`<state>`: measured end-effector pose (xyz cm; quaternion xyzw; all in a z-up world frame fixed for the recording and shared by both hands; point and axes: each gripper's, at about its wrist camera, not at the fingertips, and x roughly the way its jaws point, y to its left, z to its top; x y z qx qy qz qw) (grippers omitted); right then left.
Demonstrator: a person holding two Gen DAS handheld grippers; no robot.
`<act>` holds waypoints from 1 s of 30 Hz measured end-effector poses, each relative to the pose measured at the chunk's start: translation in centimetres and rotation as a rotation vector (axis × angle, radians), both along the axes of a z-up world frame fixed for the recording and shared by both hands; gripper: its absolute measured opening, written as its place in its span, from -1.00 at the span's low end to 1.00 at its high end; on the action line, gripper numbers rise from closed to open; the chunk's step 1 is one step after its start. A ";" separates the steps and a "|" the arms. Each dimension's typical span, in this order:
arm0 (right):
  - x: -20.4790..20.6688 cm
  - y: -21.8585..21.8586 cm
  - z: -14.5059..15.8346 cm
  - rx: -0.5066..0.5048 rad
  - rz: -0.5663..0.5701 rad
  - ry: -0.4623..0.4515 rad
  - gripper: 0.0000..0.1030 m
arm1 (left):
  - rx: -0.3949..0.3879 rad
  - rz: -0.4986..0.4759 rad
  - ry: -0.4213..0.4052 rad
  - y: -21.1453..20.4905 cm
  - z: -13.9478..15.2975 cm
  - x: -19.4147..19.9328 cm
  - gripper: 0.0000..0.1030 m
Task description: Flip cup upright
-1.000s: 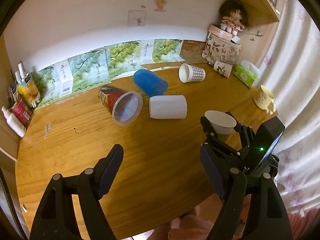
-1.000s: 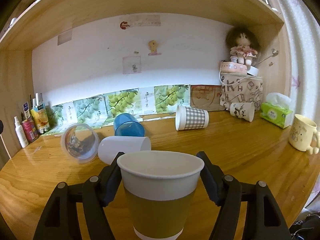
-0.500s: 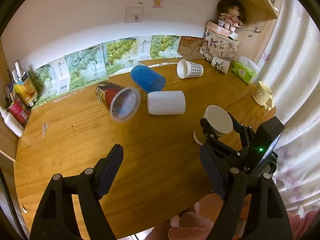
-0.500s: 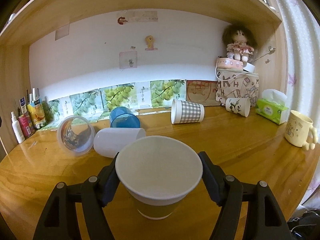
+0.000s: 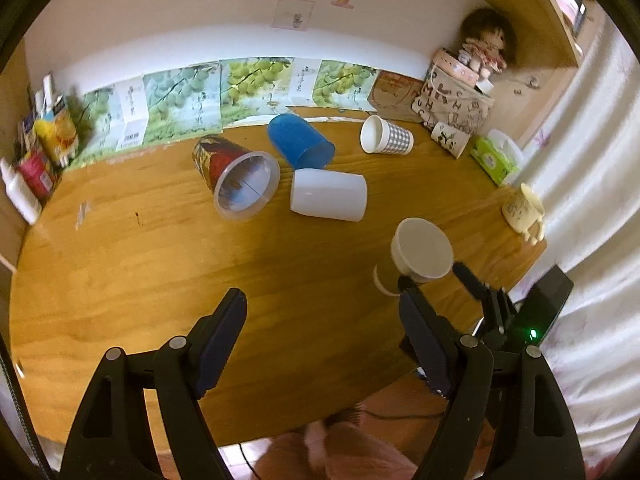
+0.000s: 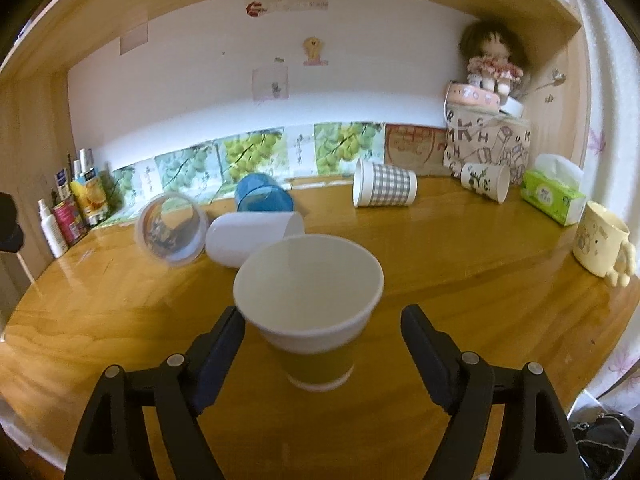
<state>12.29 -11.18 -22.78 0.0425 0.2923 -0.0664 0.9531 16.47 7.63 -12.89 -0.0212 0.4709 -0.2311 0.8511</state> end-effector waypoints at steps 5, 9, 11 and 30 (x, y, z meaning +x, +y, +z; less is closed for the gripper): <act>-1.7 -1.5 2.2 0.087 0.032 0.069 0.62 | -0.025 0.079 -0.014 -0.7 0.9 -1.3 0.58; -3.2 -3.1 5.8 0.129 0.070 0.114 0.62 | -0.057 0.161 -0.060 -1.6 2.2 -3.2 0.58; -3.8 -3.8 7.6 0.140 0.099 0.129 0.62 | -0.065 0.200 -0.085 -2.2 2.9 -4.3 0.58; -11.5 -7.3 18.2 0.076 0.323 0.082 1.00 | -0.023 0.514 -0.271 -6.4 8.5 -13.1 0.67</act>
